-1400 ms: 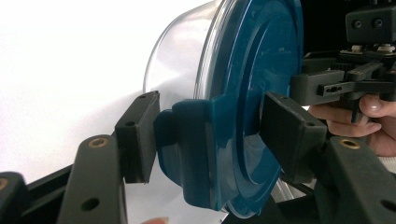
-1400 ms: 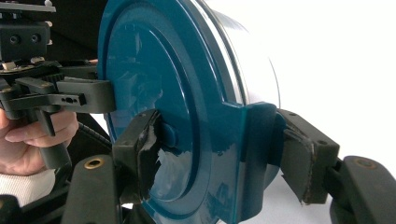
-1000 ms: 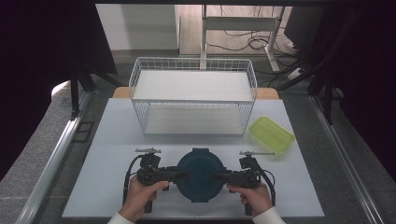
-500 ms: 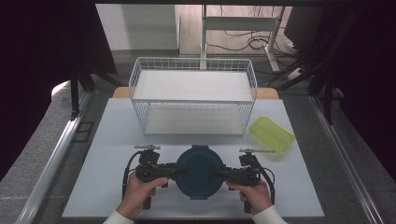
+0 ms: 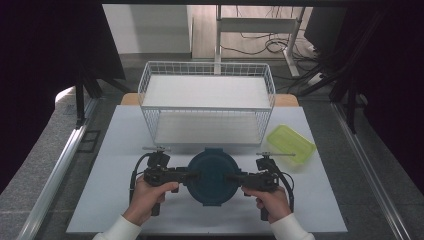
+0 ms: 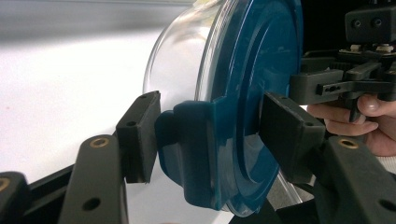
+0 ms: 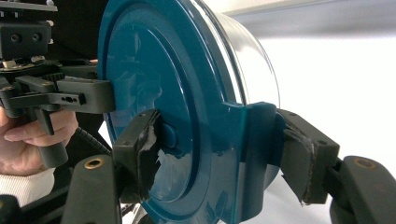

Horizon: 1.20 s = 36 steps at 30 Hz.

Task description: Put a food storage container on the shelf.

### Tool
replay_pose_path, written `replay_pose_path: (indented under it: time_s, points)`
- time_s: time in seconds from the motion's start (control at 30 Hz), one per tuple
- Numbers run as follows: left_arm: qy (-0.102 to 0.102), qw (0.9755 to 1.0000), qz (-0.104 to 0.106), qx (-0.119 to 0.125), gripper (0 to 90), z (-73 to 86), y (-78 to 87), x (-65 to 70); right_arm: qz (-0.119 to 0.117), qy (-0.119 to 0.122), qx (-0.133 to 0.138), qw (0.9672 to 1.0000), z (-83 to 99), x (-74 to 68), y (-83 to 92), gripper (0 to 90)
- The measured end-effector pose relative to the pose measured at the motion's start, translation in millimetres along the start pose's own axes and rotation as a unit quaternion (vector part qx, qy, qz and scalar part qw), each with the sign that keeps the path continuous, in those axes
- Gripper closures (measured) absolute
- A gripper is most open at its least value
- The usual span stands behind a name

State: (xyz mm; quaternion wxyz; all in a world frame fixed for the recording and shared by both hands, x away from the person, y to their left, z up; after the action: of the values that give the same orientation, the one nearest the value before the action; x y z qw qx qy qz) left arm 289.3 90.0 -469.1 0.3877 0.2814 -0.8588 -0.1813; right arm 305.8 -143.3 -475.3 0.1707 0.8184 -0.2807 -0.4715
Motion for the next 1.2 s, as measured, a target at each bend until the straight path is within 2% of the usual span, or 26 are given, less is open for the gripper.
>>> replay_pose_path:
  time_s: [0.6, 1.2]
  points:
    - [-0.013, 0.9997, -0.005, 0.018, 40.6, -34.4, 16.5, 0.9, -0.01, 0.005, 0.012, 0.9999, -35.3, -15.2, 2.4, 34.5]
    - [-0.029, 0.9988, -0.007, 0.04, 40.9, -78.0, 31.1, 7.1, -0.013, 0.015, 0.032, 0.9993, -76.2, -33.6, 13.6, 34.6]
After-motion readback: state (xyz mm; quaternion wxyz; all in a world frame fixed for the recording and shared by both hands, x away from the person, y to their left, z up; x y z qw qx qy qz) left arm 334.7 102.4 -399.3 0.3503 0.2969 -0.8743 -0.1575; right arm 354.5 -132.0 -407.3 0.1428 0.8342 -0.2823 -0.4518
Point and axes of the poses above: each handheld gripper's, and its own axes: y roughly backward along the jaws, z roughly out of its underside, x roughly to its right, the point moved 5 cm from there along -y, roughly forward along the jaws, and after that the axes turned 5 degrees about -y, right-handed, at the moved point
